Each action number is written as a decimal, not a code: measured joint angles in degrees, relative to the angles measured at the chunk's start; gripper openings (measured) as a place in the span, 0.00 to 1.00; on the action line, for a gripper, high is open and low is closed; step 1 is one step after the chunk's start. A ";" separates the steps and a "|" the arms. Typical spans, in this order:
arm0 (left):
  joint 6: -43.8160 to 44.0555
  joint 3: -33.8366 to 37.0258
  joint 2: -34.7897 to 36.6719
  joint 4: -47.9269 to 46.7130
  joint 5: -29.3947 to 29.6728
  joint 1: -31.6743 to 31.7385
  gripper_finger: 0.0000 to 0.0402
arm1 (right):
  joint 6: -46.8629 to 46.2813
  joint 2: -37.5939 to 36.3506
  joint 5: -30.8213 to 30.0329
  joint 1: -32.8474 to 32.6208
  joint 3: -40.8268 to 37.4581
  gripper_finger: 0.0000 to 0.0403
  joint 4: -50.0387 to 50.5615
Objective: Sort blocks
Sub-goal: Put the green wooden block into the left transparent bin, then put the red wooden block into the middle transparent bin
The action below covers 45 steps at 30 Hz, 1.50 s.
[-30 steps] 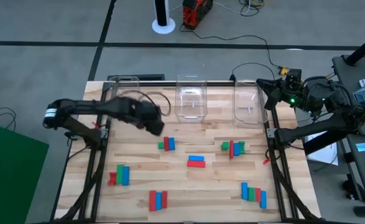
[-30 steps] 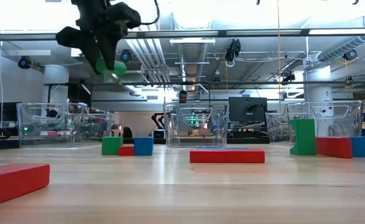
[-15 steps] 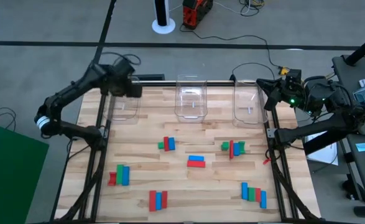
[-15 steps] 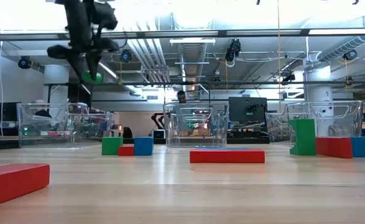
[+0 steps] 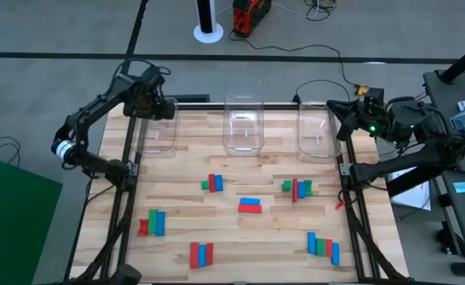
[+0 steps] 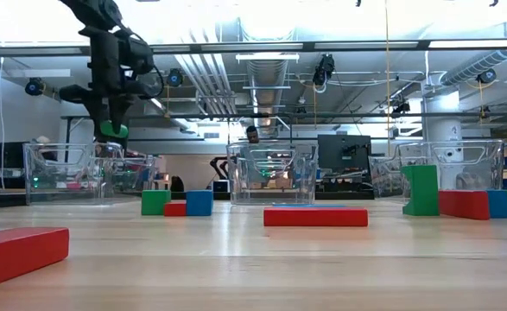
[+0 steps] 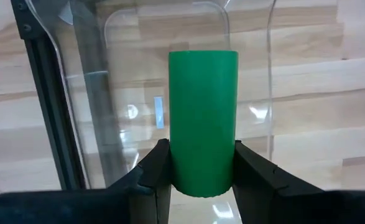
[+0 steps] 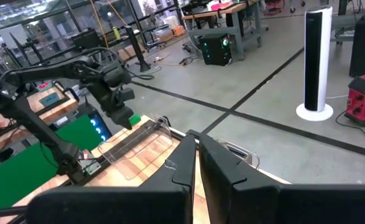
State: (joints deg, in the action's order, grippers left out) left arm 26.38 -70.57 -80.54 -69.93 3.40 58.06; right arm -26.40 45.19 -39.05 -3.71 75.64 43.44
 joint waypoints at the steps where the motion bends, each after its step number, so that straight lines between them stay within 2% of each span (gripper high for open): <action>1: -0.57 0.00 -0.42 0.01 0.00 0.15 0.27 | -0.10 0.00 0.00 0.00 0.00 0.03 0.00; 13: -0.54 -0.02 -4.75 -0.17 0.11 1.69 0.29 | -0.69 0.00 0.01 -0.02 -0.01 0.03 0.02; 21: -0.41 -0.02 -4.88 -0.11 0.33 1.69 0.34 | -0.67 0.00 0.02 -0.02 -0.01 0.03 0.02; 37: -0.39 0.09 -4.69 -0.16 0.55 1.58 0.35 | -0.58 0.01 0.04 -0.02 -0.02 0.03 0.07; 45: 3.84 0.09 -0.68 -1.75 0.60 -3.72 0.35 | -0.58 0.01 0.04 -0.02 -0.02 0.03 0.74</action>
State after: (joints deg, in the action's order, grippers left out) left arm 30.22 -70.48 -81.22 -71.67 4.00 54.34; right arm -26.98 45.19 -39.00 -3.73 75.61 44.19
